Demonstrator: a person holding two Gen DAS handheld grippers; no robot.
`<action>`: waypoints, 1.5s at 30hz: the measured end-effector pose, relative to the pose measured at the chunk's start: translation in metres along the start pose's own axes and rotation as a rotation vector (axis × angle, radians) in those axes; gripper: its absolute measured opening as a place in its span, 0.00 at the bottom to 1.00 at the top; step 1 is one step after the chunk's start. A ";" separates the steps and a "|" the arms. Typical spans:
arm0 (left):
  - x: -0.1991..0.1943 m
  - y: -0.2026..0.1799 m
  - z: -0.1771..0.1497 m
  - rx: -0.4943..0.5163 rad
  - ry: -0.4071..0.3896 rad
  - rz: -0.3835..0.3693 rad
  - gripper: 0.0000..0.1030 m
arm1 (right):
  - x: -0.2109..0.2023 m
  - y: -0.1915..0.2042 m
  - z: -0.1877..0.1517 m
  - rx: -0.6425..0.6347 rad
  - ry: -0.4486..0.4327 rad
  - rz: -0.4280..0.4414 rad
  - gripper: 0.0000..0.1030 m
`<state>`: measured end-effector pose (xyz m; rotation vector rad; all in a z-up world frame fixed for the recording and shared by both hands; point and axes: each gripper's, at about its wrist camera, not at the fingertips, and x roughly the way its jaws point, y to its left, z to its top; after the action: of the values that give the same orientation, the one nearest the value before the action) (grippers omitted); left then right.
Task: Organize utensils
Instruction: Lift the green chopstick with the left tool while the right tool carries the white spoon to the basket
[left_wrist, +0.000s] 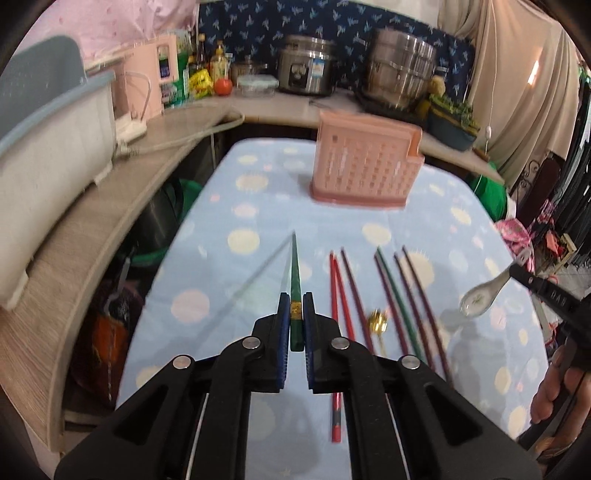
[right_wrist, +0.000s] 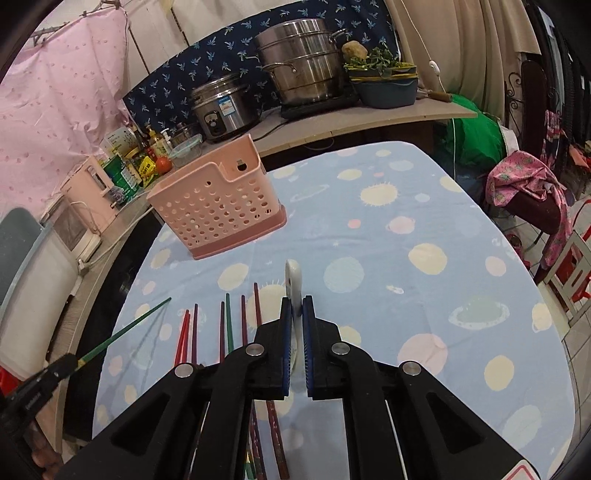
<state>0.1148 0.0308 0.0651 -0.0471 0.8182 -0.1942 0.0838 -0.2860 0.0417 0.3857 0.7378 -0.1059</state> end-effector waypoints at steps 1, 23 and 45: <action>-0.003 0.000 0.009 -0.003 -0.016 -0.007 0.07 | 0.000 0.002 0.005 -0.003 -0.006 0.007 0.06; -0.047 -0.034 0.246 -0.010 -0.427 -0.035 0.06 | 0.065 0.060 0.174 -0.073 -0.163 0.083 0.06; 0.086 -0.046 0.271 -0.010 -0.329 -0.009 0.06 | 0.163 0.062 0.183 -0.072 -0.043 0.064 0.06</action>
<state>0.3625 -0.0401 0.1938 -0.0900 0.4915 -0.1846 0.3342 -0.2914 0.0740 0.3373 0.6841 -0.0270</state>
